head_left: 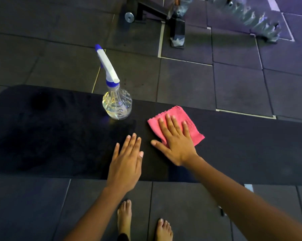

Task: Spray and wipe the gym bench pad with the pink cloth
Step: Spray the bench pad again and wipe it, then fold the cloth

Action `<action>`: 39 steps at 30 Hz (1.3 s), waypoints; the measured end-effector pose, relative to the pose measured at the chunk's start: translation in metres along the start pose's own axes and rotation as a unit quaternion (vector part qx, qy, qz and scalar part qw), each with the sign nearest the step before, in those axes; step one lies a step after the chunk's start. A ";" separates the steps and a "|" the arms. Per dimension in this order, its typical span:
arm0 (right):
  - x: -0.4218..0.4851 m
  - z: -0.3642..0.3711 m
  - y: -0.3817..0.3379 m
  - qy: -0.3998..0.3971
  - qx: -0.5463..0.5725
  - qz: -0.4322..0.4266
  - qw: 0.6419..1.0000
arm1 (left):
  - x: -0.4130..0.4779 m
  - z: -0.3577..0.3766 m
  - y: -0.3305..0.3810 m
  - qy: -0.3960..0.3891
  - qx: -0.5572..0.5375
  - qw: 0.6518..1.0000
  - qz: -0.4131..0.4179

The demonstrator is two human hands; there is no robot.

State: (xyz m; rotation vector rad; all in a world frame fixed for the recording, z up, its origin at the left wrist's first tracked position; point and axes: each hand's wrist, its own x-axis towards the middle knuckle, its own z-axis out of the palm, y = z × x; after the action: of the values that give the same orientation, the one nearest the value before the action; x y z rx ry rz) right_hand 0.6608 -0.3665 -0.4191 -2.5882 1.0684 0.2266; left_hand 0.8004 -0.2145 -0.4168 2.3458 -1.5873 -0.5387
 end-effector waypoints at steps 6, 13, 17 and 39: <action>0.005 0.007 0.018 0.018 -0.032 0.066 0.997 | -0.005 0.002 -0.006 0.012 -0.004 1.000 0.013; 0.011 -0.030 -0.025 0.076 0.190 0.068 0.976 | -0.012 -0.011 -0.010 -0.004 -0.003 1.000 -0.001; 0.038 -0.070 -0.092 0.121 0.407 -0.029 0.905 | -0.014 -0.030 -0.033 0.014 0.002 0.999 -0.039; 0.117 -0.112 -0.146 0.098 0.582 0.000 0.808 | 0.019 -0.076 -0.127 -0.050 0.026 0.998 -0.035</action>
State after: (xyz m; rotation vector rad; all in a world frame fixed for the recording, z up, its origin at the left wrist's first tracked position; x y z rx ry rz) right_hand 0.8492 -0.3865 -0.3108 -1.4807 0.8376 -0.5567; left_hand 0.9460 -0.1848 -0.4032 2.4555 -1.5849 -0.6473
